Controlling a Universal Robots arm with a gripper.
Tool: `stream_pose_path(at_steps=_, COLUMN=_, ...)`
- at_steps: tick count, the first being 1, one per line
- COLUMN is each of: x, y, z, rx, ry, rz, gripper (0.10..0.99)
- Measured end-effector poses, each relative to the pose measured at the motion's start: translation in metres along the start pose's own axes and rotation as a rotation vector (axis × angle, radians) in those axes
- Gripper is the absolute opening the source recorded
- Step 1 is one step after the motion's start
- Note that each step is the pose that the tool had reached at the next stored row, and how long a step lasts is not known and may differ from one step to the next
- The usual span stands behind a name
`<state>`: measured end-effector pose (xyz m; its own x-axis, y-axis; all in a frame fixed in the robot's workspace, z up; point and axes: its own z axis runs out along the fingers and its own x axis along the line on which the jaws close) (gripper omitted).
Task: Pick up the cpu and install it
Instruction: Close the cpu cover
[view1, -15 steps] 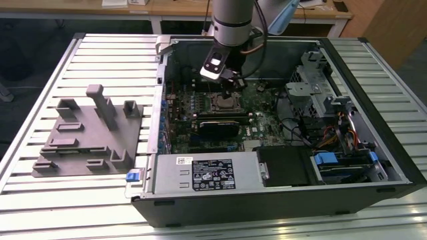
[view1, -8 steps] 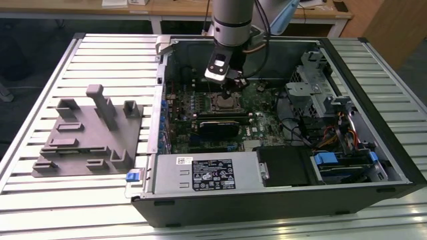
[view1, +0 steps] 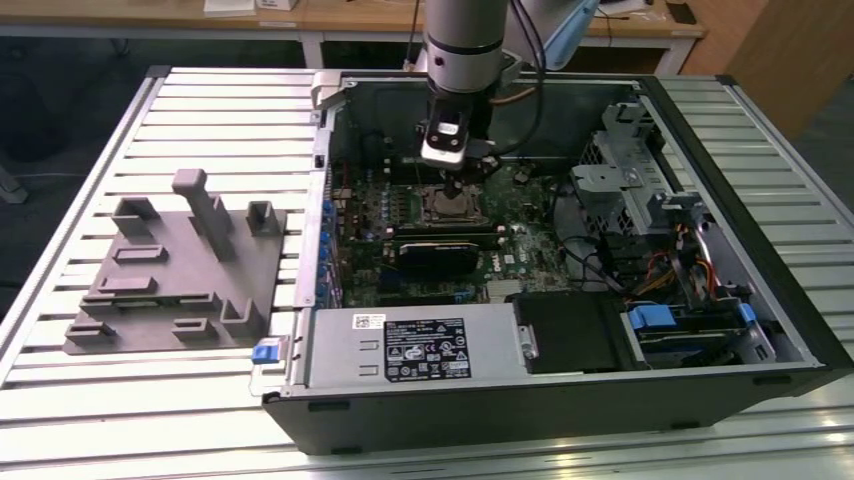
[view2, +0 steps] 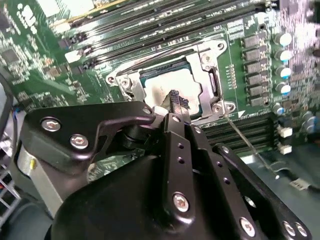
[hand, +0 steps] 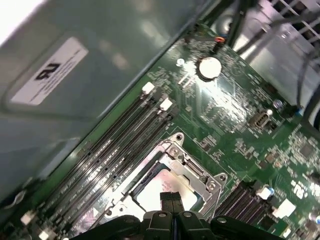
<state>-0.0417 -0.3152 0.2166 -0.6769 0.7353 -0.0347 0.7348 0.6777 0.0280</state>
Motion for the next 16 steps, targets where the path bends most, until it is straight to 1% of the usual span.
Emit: stream_pose_path(at_steps=16, x=0.0000, y=0.0000, z=0.0003, rx=-0.003, ry=0.0003, rz=-0.291, gripper=0.106)
